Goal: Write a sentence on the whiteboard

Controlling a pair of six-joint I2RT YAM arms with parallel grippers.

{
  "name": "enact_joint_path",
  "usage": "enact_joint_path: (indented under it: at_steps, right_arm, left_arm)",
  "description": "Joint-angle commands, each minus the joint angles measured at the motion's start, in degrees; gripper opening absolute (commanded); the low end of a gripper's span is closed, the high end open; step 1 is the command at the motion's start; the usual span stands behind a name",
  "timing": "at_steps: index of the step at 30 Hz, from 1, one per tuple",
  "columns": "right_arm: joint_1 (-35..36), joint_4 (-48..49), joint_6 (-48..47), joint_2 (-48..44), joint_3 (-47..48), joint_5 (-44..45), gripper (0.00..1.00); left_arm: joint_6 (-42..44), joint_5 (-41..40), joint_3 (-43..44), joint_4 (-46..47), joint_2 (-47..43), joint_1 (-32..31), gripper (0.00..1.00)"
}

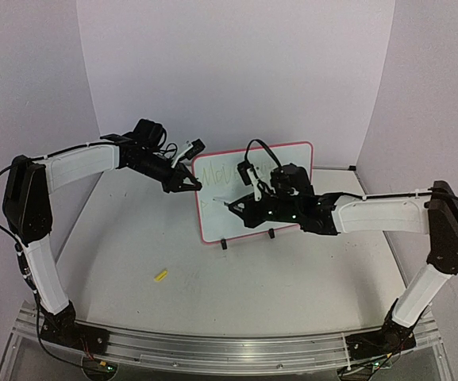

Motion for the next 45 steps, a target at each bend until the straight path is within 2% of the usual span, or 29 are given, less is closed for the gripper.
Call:
enact_joint_path:
  at_steps: [1,22,45]
  right_arm:
    - [-0.1,0.1,-0.5,1.4,1.4,0.4,0.0]
    - [-0.1,-1.9,-2.2,6.5,8.0,2.7,0.0]
    - [-0.1,-2.0,1.1,7.3,3.3,4.9,0.0]
  left_arm:
    - [4.5,-7.5,-0.6,-2.2,0.5,-0.1,0.0]
    - [4.6,-7.4,-0.6,-2.1,0.6,-0.1,0.0]
    - [4.6,-7.4,-0.7,-2.1,0.0,-0.1,0.0]
